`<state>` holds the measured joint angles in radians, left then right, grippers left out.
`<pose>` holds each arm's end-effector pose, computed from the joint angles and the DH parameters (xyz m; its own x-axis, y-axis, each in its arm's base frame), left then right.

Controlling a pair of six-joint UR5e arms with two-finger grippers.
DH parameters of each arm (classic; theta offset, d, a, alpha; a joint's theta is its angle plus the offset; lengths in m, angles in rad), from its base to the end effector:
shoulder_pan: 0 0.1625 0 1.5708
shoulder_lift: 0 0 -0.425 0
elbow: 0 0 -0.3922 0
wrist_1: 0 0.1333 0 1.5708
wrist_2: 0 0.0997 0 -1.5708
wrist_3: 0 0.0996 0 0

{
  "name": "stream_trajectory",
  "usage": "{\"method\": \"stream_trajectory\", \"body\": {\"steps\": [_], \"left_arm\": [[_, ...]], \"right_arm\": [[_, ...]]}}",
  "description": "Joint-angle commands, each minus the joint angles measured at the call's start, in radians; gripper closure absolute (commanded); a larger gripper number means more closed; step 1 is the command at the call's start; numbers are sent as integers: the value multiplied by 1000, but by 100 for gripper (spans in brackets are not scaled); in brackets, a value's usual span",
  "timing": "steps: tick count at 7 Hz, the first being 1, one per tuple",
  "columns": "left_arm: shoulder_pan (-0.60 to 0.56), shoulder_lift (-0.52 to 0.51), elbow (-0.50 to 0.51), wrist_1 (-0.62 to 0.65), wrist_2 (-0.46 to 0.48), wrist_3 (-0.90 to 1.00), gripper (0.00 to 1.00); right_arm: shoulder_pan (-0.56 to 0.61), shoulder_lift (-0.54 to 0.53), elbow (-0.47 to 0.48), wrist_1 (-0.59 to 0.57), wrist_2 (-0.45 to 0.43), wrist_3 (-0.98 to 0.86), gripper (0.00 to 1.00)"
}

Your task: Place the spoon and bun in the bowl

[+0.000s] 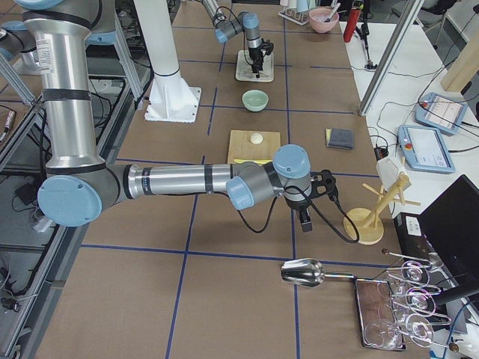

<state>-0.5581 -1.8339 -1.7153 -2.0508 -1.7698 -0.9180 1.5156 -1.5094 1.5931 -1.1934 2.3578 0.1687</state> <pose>0.4566 -0.4190 0.4017 0.6617 0.2888 -0.6919 -0.0162 0.9281 0.3720 0.0330 -0.5401 0.5725 0.6860 -0.1984 0.7000 -0.0667 0.9409 0.3321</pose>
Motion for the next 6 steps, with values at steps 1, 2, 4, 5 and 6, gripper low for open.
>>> {"method": "stream_trajectory", "body": {"steps": [1, 2, 4, 5, 6], "left_arm": [[-2, 7, -4, 1, 0, 5, 100], [-9, 7, -9, 1, 1, 7, 100], [-41, -1, -18, 3, 0, 8, 100], [-54, -1, -26, 6, 0, 8, 100], [-65, -25, -41, 12, -3, -4, 100]], "right_arm": [[0, 0, 1, 2, 1, 0, 0], [0, 0, 1, 2, 1, 0, 0], [0, 0, 2, 2, 0, 0, 0], [2, 0, 2, 2, 0, 0, 0], [0, 0, 2, 2, 0, 0, 0]]}}
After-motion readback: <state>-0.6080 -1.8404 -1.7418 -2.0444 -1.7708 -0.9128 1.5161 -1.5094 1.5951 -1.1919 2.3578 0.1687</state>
